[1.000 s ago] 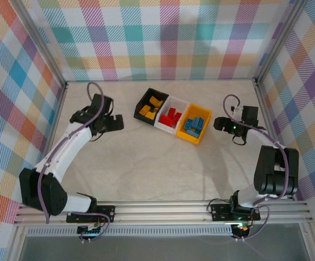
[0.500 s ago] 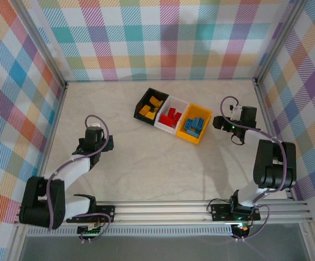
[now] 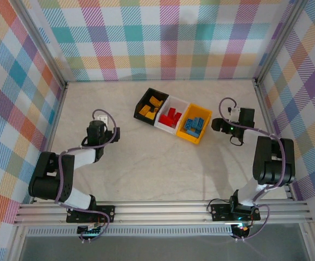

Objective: Sort the legos into containers by color

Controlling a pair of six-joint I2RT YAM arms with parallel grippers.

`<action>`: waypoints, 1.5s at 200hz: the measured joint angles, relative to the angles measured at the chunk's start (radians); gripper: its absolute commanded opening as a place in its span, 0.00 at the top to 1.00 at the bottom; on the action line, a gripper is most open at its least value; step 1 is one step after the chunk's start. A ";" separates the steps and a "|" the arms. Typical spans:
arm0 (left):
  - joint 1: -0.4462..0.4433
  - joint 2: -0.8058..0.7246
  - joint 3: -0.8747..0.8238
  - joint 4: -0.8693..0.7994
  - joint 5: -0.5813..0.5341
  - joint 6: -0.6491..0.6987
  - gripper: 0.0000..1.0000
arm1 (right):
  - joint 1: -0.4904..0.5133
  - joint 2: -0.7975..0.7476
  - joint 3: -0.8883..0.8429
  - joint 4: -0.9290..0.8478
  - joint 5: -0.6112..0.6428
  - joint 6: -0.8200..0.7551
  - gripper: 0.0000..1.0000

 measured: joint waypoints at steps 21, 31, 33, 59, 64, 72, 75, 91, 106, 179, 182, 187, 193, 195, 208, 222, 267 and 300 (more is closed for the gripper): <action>0.003 0.018 -0.049 0.090 0.000 -0.010 0.00 | 0.002 0.019 0.016 -0.003 0.000 -0.003 0.17; 0.010 0.034 -0.052 0.098 0.000 -0.013 0.00 | 0.005 0.027 0.026 -0.002 0.000 -0.008 0.17; 0.012 0.037 -0.052 0.100 0.001 -0.015 0.00 | 0.005 0.029 0.029 -0.002 0.000 -0.008 0.17; 0.038 0.045 -0.052 0.114 0.009 -0.033 0.00 | 0.014 0.045 0.048 0.004 0.002 -0.019 0.17; 0.040 0.045 -0.052 0.121 0.008 -0.035 0.00 | 0.018 0.046 0.049 0.006 0.002 -0.021 0.17; 0.040 0.045 -0.052 0.127 0.010 -0.037 0.00 | 0.024 0.046 0.049 0.007 0.003 -0.024 0.17; 0.040 0.045 -0.052 0.128 0.012 -0.037 0.00 | 0.026 0.046 0.049 0.006 0.003 -0.024 0.17; 0.040 0.050 -0.069 0.188 0.028 -0.036 0.00 | 0.035 0.045 0.037 0.032 0.005 -0.032 0.16; 0.040 0.052 -0.093 0.223 0.039 -0.036 0.00 | 0.037 0.022 -0.010 0.083 0.010 -0.037 0.15; 0.045 0.071 -0.097 0.229 0.038 -0.041 0.00 | 0.052 -0.134 -0.337 0.451 0.070 -0.042 0.05; 0.045 0.071 -0.097 0.229 0.038 -0.041 0.00 | 0.054 -0.134 -0.343 0.462 0.076 -0.043 0.04; 0.045 0.071 -0.097 0.229 0.038 -0.041 0.00 | 0.059 -0.134 -0.351 0.480 0.085 -0.044 0.04; 0.045 0.071 -0.097 0.229 0.038 -0.041 0.00 | 0.066 -0.134 -0.359 0.502 0.098 -0.045 0.02; 0.045 0.071 -0.097 0.229 0.038 -0.041 0.00 | 0.067 -0.133 -0.361 0.509 0.101 -0.045 0.02; 0.045 0.071 -0.097 0.229 0.038 -0.041 0.00 | 0.075 -0.131 -0.373 0.559 0.123 -0.046 0.01; 0.045 0.071 -0.097 0.229 0.038 -0.041 0.00 | 0.082 -0.130 -0.381 0.597 0.142 -0.045 0.00; 0.045 0.071 -0.097 0.229 0.038 -0.041 0.00 | 0.101 -0.129 -0.384 0.650 0.223 -0.045 0.00; 0.045 0.071 -0.097 0.229 0.038 -0.041 0.00 | 0.116 -0.129 -0.384 0.658 0.282 -0.045 0.00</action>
